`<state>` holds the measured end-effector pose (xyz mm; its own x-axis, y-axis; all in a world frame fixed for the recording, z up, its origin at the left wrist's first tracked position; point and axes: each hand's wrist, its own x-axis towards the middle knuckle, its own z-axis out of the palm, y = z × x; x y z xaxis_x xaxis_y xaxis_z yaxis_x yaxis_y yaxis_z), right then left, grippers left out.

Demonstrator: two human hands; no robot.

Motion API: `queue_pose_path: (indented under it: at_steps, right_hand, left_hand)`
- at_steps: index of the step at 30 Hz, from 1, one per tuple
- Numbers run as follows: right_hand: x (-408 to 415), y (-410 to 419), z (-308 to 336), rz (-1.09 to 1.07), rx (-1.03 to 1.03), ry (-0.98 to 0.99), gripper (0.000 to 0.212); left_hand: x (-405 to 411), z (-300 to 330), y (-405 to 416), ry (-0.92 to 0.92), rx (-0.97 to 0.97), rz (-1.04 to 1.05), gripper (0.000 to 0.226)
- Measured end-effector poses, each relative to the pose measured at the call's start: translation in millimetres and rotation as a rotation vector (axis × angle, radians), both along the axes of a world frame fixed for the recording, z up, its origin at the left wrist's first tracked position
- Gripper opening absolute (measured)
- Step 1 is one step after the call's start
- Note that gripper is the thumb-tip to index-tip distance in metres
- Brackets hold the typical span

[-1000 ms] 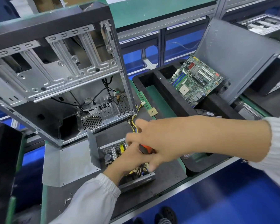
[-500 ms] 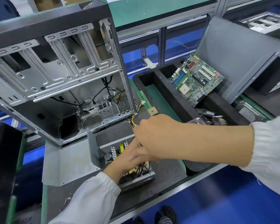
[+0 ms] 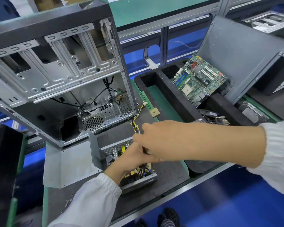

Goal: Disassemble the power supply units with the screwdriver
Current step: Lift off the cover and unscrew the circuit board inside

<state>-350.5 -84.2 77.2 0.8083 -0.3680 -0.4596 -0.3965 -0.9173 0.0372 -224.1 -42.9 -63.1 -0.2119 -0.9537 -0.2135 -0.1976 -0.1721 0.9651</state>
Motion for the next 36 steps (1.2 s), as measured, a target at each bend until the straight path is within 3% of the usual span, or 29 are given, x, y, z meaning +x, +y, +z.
queue_pose_path:
  at_steps: [3, 5, 7, 10, 12, 14, 17, 22, 25, 30, 36]
  right_hand:
    - [-7.1, -4.2, -2.8, -0.044, 0.199, -0.038, 0.053]
    - [-4.1, -3.4, -4.7, -0.139, 0.071, -0.079, 0.061]
    - [0.6, 0.0, -11.7, -0.152, -0.095, -0.094, 0.051]
    - [1.2, 1.6, -19.5, -0.11, -0.042, -0.125, 0.023]
    - [-3.5, -1.1, -18.5, -0.122, 0.059, -0.133, 0.03]
    - [-7.6, -3.7, -14.5, -0.141, 0.111, -0.147, 0.035]
    - [-11.8, -4.5, -10.1, -0.149, 0.095, -0.187, 0.026]
    - [-15.1, -8.7, 0.6, -0.188, 0.099, -0.182, 0.023]
    - [-17.2, -10.8, 12.1, -0.222, 0.123, -0.185, 0.022]
    - [-19.0, -18.1, 40.1, -0.229, 0.129, -0.248, 0.018]
    - [-13.2, -26.7, 62.8, -0.194, 0.096, -0.355, 0.016]
  left_hand:
    - [-1.6, 2.7, 0.6, -0.017, 0.015, -0.026, 0.026]
    - [-3.7, 9.9, 1.4, 0.034, -0.013, -0.058, 0.027]
    - [-4.2, 11.5, 1.8, 0.064, -0.024, -0.073, 0.03]
    - [-1.4, 5.3, 0.8, 0.055, -0.002, -0.069, 0.038]
    - [3.3, 2.4, 1.1, 0.061, 0.002, -0.093, 0.03]
    - [10.1, 1.0, 1.7, 0.061, 0.023, -0.128, 0.041]
    - [21.9, 1.4, 4.0, 0.031, 0.047, -0.183, 0.045]
    - [38.8, -4.8, 5.6, -0.06, 0.036, -0.156, 0.028]
    - [37.7, -7.5, 9.0, -0.1, 0.022, -0.172, 0.029]
    - [32.7, -13.8, 13.4, -0.092, 0.01, -0.144, 0.036]
    - [34.3, -17.0, 20.4, -0.011, -0.029, 0.036, 0.023]
